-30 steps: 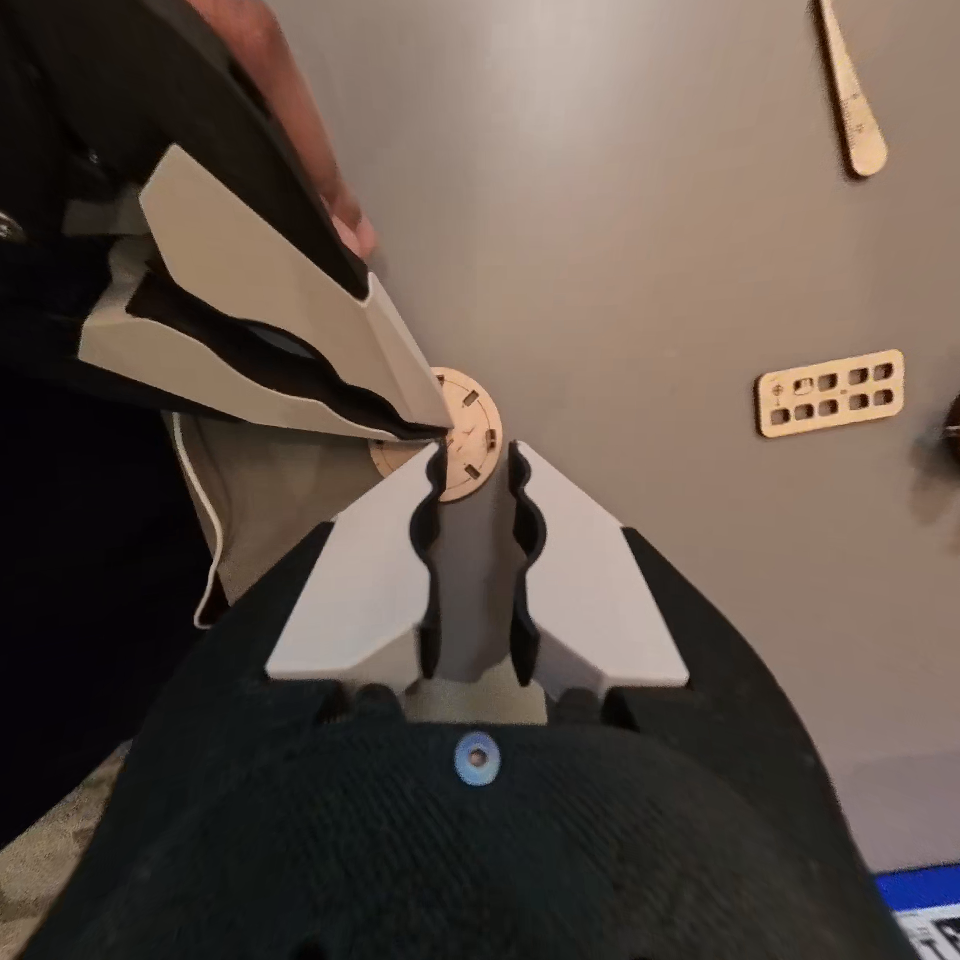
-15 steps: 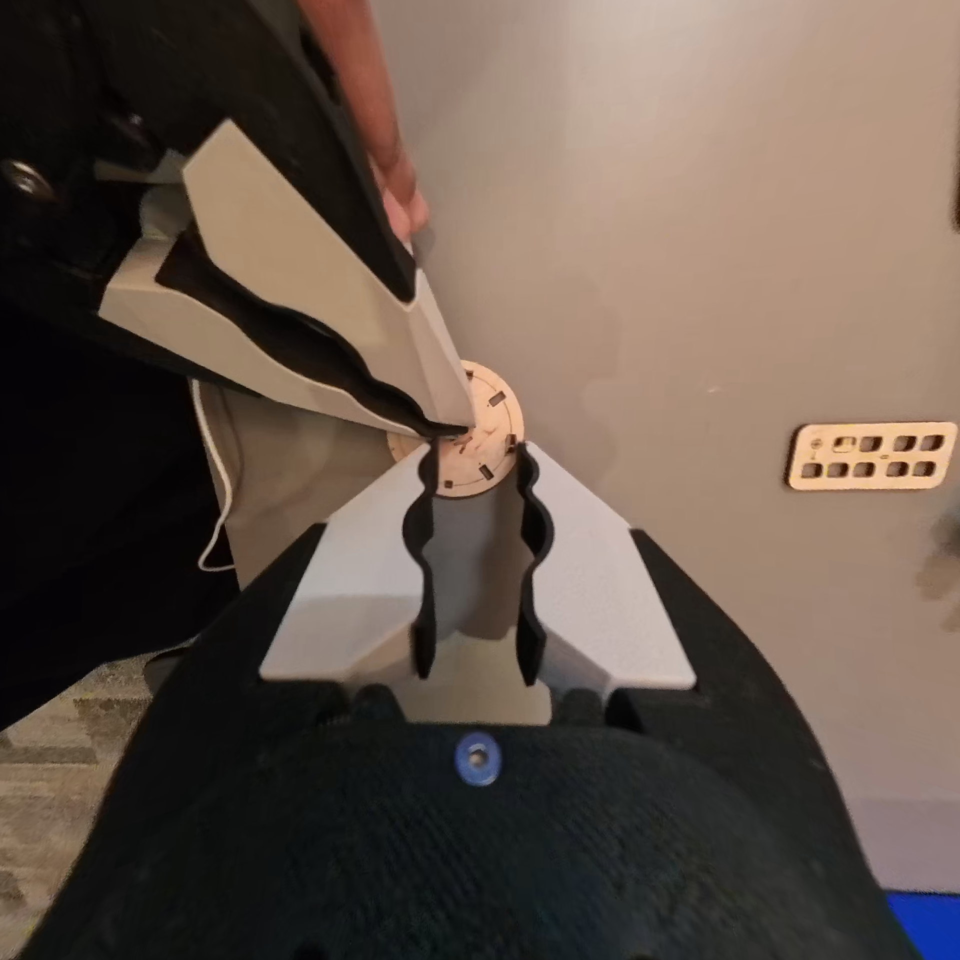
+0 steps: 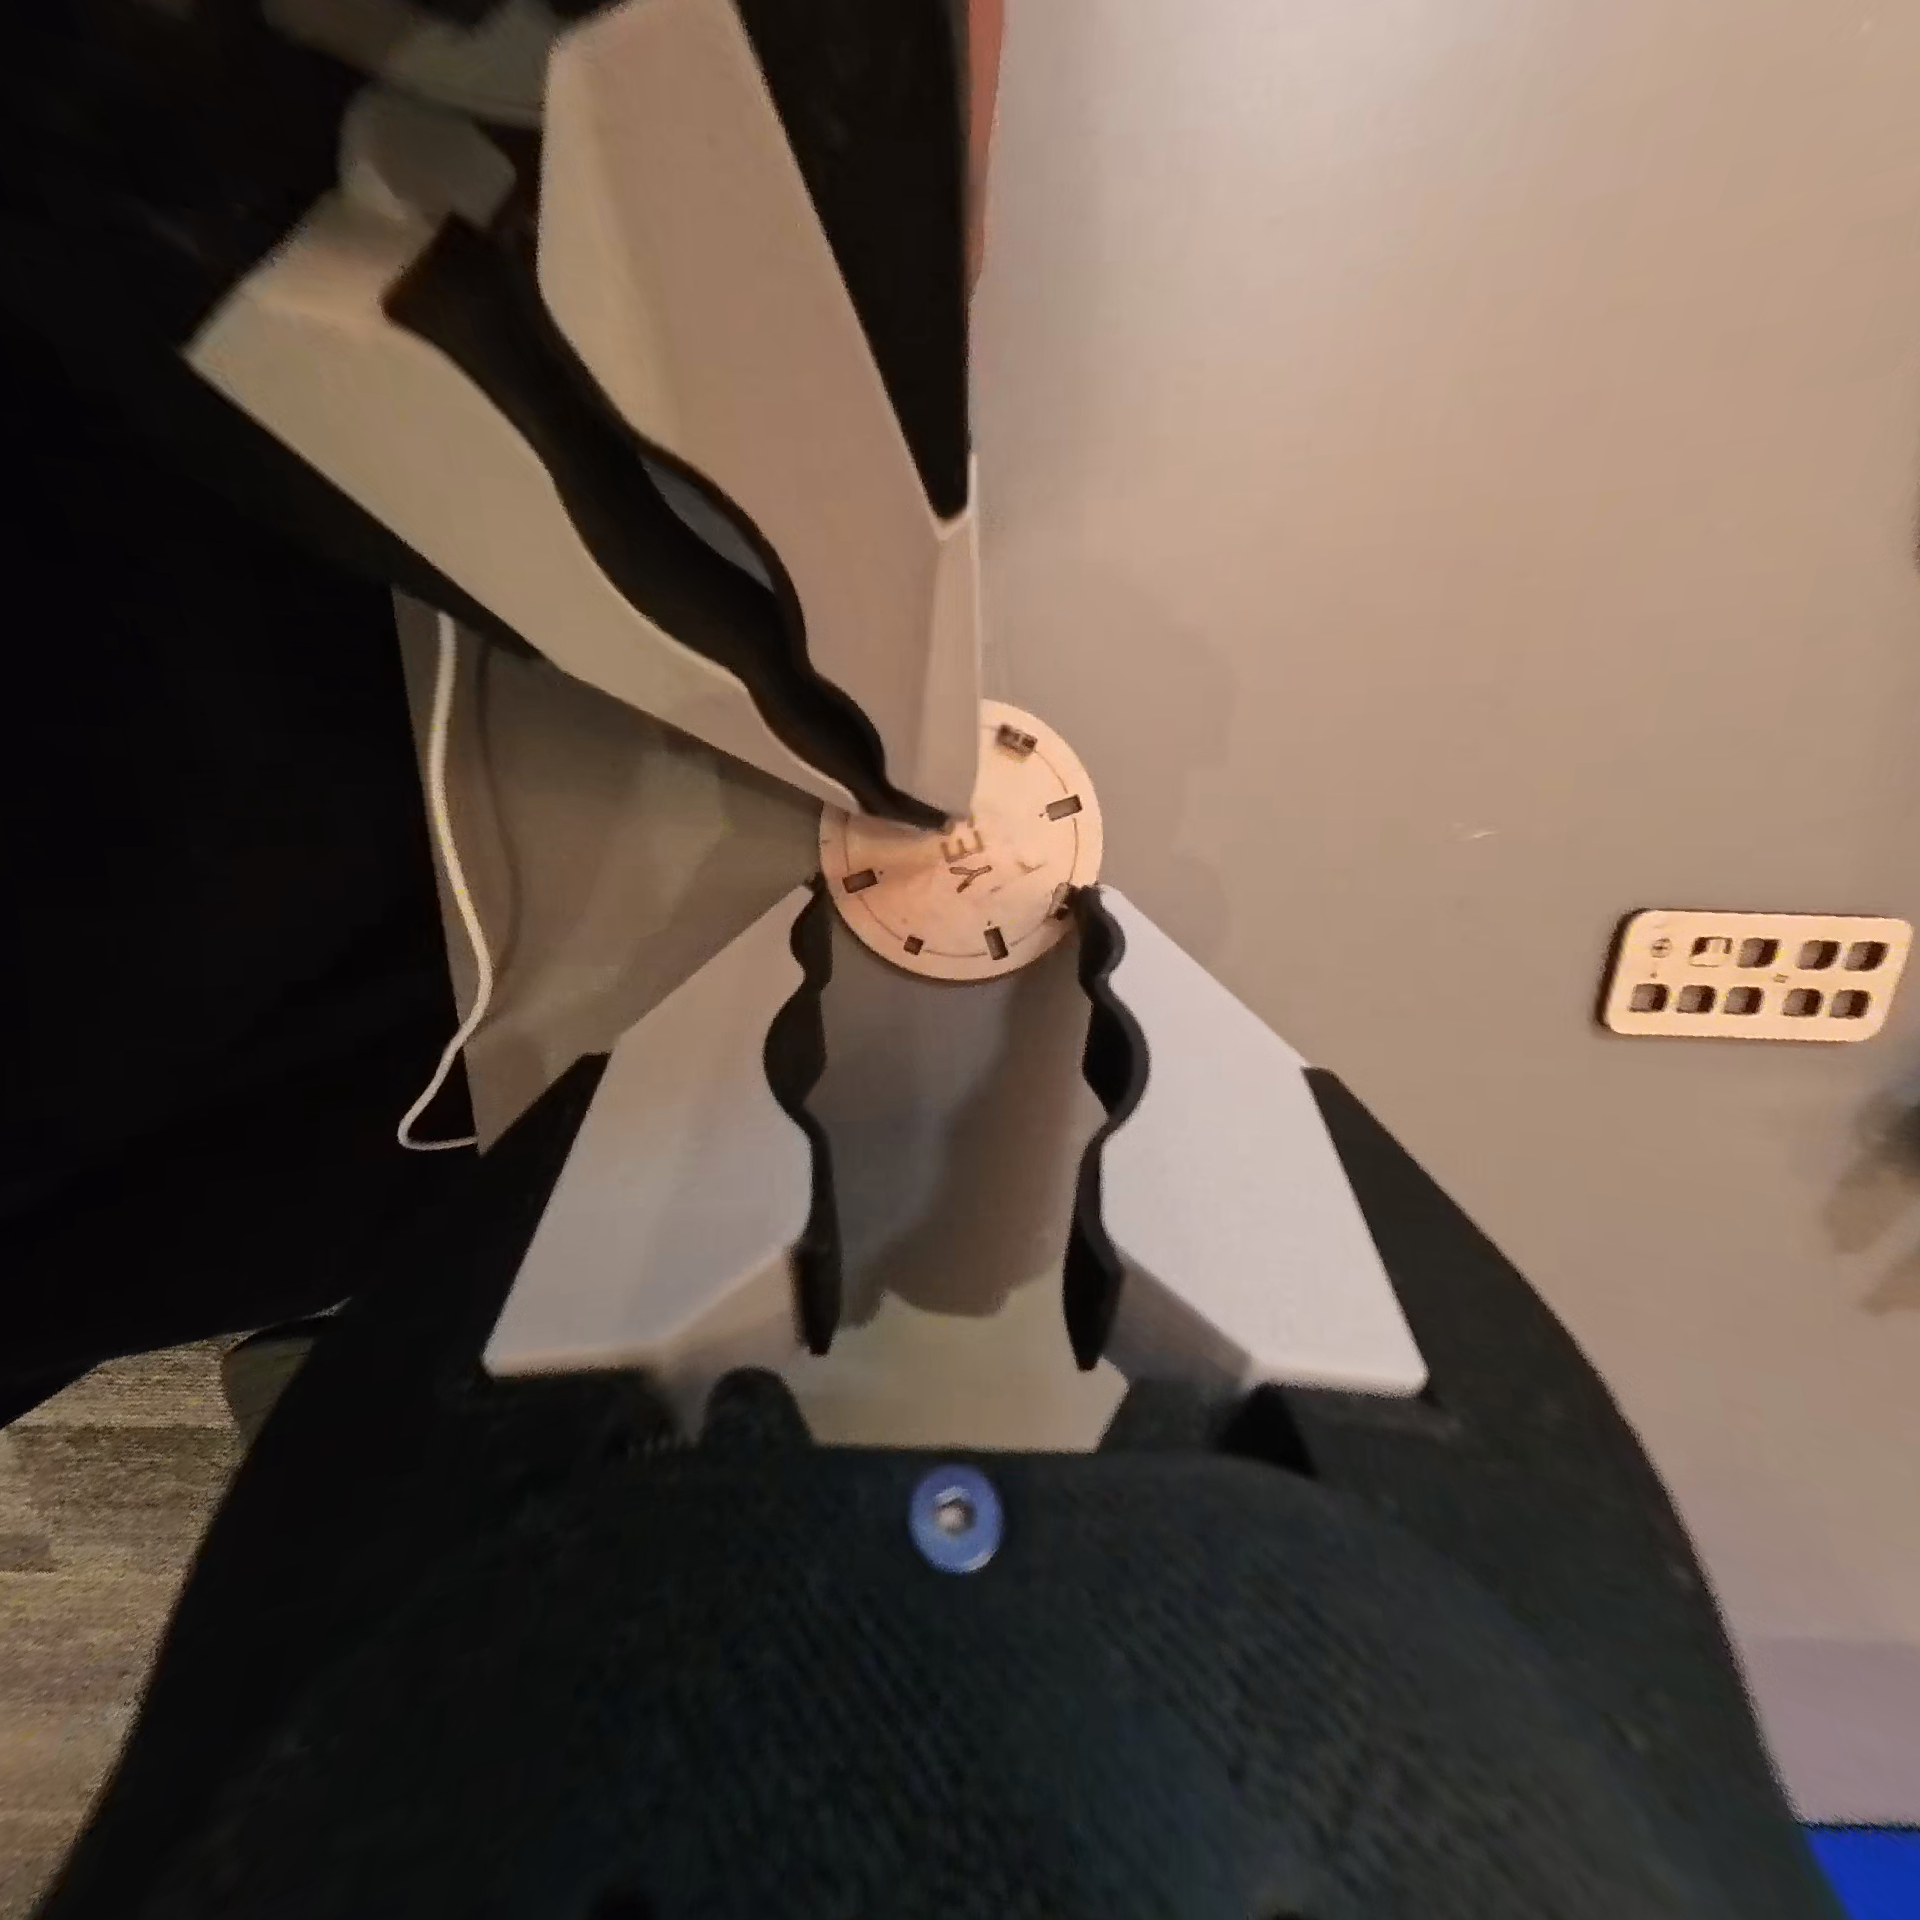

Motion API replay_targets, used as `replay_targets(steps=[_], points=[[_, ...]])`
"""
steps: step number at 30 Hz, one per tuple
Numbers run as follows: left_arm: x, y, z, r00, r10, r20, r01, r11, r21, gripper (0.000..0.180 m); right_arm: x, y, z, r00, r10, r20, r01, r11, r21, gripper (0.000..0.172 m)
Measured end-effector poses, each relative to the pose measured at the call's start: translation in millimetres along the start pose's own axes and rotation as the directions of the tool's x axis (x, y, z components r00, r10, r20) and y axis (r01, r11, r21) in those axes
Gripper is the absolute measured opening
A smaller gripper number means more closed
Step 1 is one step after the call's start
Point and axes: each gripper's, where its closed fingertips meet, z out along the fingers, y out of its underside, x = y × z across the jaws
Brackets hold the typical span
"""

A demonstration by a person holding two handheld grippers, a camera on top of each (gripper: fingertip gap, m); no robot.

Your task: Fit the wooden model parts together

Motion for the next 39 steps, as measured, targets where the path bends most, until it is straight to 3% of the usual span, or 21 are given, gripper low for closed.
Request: replay_targets(steps=[5, 8, 11, 19, 28, 39], points=[[-14.8, -5.9, -16.5, 0.984, -0.116, -0.137, 0.134, 0.982, 0.131, 0.0, 2.1, 0.7, 1.4, 1.0, -0.021, -0.005, 0.021, 1.0, 0.014, 0.052], [-21.3, -8.2, -18.2, 0.913, -0.295, -0.284, 0.347, 0.925, 0.155, 0.0, 2.1, 0.1, 1.3, 1.0, -0.026, -0.001, 0.026, 0.999, 0.047, 0.052], [-13.9, -13.9, -17.4, 0.865, -0.33, -0.378, 0.409, 0.9, 0.152, 0.0, 0.6, 0.5, -0.6, 1.0, -0.017, 0.005, 0.016, 0.998, 0.065, 0.053], [2.3, 0.9, 0.9, 0.944, -0.21, -0.256, 0.226, 0.974, 0.035, 0.0, 1.7, -2.2, -4.1, 0.998, 0.059, -0.029, -0.056, 0.994, 0.092, 0.058], [4.3, -4.1, 8.7, 0.986, -0.165, 0.005, 0.165, 0.986, 0.0, 0.0, 5.8, -0.8, -1.4, 0.99, 0.102, -0.1, -0.097, 0.994, 0.051, 0.053], [4.9, -3.9, 8.5, 0.979, -0.202, -0.022, 0.202, 0.979, 0.0, 0.0, 3.4, 3.8, -1.2, 0.958, 0.26, -0.122, -0.259, 0.966, 0.024, 0.05]])
